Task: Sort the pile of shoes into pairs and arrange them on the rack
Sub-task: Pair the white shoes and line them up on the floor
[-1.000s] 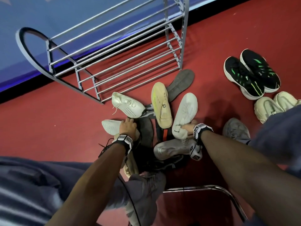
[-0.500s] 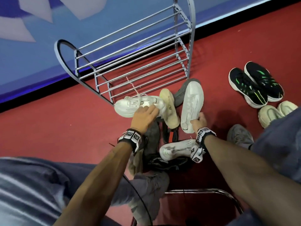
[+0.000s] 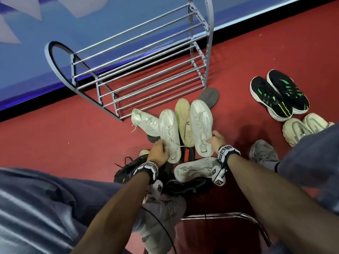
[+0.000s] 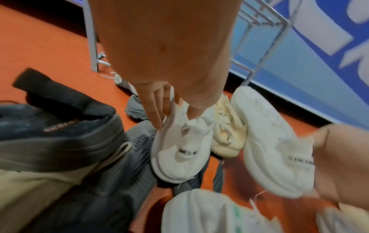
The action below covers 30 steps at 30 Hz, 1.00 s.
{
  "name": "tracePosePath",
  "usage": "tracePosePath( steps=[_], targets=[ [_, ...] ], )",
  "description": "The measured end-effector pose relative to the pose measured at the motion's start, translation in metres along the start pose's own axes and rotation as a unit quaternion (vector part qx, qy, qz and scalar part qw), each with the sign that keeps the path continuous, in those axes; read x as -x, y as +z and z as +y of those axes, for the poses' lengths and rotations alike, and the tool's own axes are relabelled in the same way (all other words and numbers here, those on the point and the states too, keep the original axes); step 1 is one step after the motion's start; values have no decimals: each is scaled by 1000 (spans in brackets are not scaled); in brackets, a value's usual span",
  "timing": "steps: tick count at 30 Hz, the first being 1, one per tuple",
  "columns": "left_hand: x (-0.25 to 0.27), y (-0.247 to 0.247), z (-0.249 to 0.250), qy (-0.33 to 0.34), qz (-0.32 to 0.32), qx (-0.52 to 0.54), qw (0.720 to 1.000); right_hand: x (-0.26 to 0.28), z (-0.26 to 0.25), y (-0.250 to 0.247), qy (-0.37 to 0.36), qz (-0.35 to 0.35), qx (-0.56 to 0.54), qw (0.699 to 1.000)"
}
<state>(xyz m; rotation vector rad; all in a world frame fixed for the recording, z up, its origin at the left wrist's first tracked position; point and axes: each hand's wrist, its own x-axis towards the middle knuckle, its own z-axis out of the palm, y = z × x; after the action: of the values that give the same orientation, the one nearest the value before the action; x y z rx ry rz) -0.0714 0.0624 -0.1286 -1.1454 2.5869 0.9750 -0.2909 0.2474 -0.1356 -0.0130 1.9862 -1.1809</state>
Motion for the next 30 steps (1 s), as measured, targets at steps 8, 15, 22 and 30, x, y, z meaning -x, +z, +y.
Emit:
tracePosePath(
  steps=[8,15,22,30],
  targets=[
    [-14,12,-3,-179,-1,118,977,7,-9,1,-39,9,-73,997],
    [-7,10,2,-87,53,107,989,8,-15,6,-32,-14,-117,992],
    [-21,-7,33,-30,102,127,986,-1,-44,30,-10,-17,-192,981],
    [-29,2,30,-144,-24,70,987,-15,-28,43,51,-47,-55,996]
  ],
)
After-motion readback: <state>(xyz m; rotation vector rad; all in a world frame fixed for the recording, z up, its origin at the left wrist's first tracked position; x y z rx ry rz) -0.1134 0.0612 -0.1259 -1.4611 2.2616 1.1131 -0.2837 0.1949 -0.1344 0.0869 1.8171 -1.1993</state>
